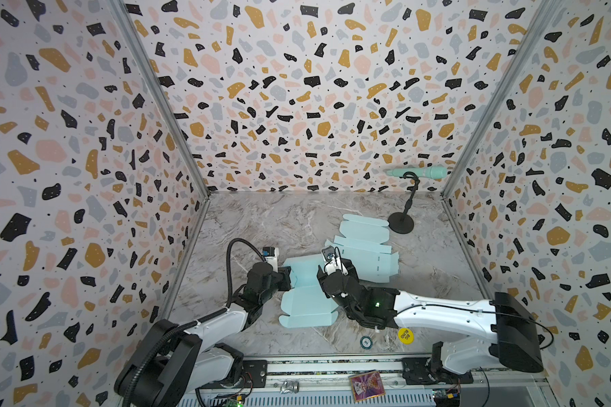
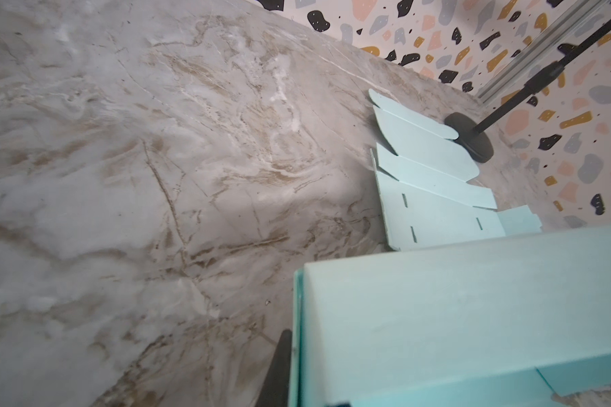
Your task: Fold the paper box
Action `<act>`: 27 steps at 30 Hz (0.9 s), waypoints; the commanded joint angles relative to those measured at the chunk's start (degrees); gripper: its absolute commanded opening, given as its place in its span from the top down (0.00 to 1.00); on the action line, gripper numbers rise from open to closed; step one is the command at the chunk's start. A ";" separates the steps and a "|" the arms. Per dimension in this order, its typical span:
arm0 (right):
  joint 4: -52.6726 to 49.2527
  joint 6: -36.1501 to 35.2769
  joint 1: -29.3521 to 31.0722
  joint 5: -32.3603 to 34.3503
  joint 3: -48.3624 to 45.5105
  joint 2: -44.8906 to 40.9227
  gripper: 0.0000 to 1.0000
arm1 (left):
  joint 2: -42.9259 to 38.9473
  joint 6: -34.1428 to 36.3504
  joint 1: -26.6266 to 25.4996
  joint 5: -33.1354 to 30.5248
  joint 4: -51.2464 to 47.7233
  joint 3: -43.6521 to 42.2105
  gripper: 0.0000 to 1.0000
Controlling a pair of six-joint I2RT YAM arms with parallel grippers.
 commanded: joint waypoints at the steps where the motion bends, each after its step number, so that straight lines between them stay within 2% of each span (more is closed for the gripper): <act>1: 4.38 -10.26 -7.23 -17.70 -3.30 -6.28 0.31 | 0.07 6.36 -2.30 -2.49 -0.97 1.71 1.00; 3: 6.27 -14.94 -12.39 -28.07 -5.24 -8.18 0.22 | 0.03 8.86 -4.42 -3.65 -1.33 2.24 0.99; 8: 3.74 -22.52 -19.71 -42.56 -2.92 -2.77 0.18 | 1.85 13.88 -9.57 -6.70 -3.38 4.59 0.97; 14: 3.57 -24.06 -20.85 -51.24 -1.56 3.82 0.15 | 6.07 16.94 -12.78 -10.31 -3.13 6.02 0.96; 20: 3.46 -23.08 -20.02 -49.05 -1.53 7.76 0.15 | 9.49 17.25 -14.12 -11.49 -0.45 5.71 0.94; 27: 1.61 -22.86 -18.11 -37.99 -0.65 10.75 0.19 | 10.48 16.90 -14.91 -12.12 0.23 5.63 0.88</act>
